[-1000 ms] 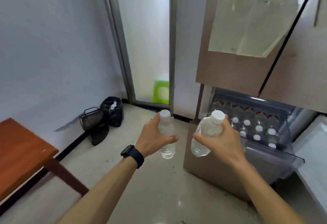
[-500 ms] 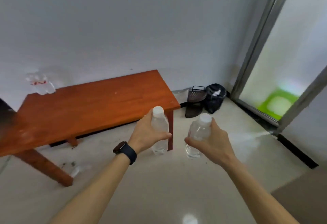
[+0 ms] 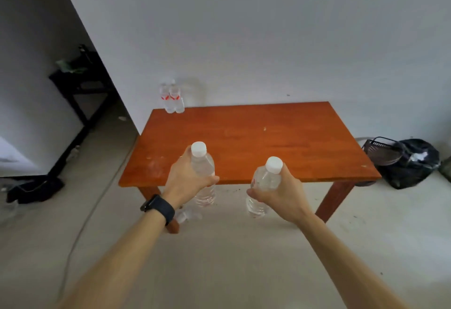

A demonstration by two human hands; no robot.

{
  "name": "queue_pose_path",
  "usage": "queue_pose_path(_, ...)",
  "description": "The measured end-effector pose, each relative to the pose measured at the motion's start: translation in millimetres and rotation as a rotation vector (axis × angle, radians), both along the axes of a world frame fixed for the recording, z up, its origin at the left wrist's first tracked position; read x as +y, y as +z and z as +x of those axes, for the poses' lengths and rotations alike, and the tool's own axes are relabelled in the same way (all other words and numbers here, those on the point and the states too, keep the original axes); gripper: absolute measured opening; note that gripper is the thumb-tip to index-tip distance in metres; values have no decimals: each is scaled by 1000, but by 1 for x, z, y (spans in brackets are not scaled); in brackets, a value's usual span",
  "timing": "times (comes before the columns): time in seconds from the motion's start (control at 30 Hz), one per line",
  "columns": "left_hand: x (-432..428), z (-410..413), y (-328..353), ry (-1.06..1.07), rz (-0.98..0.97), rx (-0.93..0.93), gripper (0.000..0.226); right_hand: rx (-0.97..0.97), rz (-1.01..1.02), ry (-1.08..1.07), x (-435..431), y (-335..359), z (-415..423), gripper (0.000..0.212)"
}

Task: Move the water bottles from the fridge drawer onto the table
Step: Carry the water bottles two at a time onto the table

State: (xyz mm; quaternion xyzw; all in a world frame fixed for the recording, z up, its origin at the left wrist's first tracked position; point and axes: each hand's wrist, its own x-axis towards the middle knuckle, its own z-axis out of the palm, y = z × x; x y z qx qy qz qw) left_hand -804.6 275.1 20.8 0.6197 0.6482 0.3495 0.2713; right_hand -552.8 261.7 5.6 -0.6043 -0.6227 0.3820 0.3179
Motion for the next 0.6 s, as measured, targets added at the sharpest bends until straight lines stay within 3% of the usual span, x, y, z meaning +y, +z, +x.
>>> queue_pose_path(0.3,93,-81,-36,69,-19,88,73,-19,-43,24,95,-27,-68,71)
queue_pose_path(0.5,190,-112,-60,56,-28,177,82,-46,-69,93,198,-44,-101,72)
queue_pose_path(0.6,238,-124,-60,46,-78,132,94,-57,-77,120,256,-49,-119,72)
